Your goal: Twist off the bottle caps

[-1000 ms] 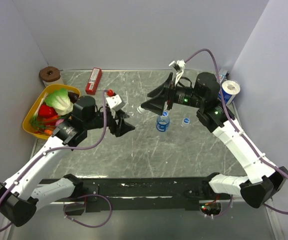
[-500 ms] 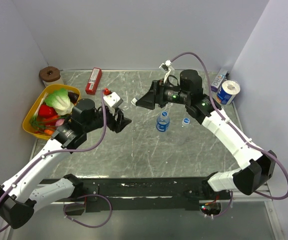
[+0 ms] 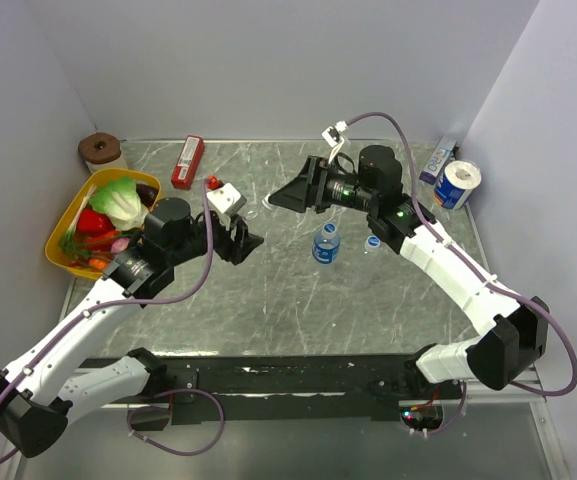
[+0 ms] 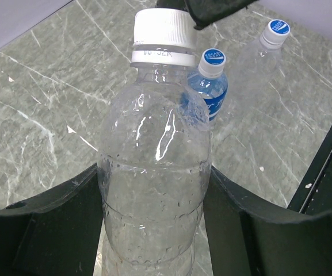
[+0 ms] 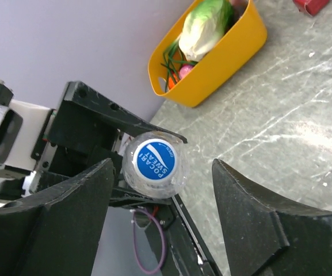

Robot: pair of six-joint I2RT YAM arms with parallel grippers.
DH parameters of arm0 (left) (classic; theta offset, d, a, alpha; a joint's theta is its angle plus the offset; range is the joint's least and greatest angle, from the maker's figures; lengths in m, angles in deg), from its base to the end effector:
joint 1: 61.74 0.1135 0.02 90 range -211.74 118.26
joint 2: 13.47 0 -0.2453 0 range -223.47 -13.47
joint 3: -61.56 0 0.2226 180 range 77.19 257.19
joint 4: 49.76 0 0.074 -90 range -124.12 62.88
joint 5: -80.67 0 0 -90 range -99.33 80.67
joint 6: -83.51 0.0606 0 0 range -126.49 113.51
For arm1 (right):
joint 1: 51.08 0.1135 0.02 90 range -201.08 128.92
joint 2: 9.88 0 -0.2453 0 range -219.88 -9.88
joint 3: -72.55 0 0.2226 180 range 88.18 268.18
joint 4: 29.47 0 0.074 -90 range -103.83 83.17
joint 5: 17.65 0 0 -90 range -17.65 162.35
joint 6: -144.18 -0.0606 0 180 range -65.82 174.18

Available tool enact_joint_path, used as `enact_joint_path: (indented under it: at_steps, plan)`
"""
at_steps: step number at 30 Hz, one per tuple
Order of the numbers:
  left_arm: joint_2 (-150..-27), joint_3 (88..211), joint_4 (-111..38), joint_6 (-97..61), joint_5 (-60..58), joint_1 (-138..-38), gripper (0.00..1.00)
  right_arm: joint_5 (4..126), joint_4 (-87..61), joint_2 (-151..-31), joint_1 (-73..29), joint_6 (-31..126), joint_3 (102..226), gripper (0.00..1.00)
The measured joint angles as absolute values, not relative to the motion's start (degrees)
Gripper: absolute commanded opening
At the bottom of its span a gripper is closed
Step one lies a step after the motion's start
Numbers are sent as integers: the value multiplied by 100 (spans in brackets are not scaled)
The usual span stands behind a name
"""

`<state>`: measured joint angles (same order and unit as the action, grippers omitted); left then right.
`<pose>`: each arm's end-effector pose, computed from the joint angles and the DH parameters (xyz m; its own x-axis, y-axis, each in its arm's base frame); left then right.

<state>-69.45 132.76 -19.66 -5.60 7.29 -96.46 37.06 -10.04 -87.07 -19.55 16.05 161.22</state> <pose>0.1752 -0.1425 0.3413 -0.1990 0.1560 -0.9675 0.7762 0.6278 -0.0584 0.2425 0.1899 0.3799 -0.6574 0.1879 -0.7297 -0.6466 0.3566 0.6744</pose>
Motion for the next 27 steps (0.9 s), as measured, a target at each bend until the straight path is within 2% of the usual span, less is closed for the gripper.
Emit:
enact_joint_path:
  at_steps: [11,21,27]
  plan:
    - [-6948,13274,-1912,-558,570,-9698,46,3734,-1135,-8965,-1894,1448,16124,58]
    - [-6952,13270,-1918,-556,609,-9723,47,3649,-1548,-8969,-1864,1350,16082,31]
    - [-6889,13195,-1938,-639,812,-9635,47,3455,-1902,-8967,-1870,1334,15895,26]
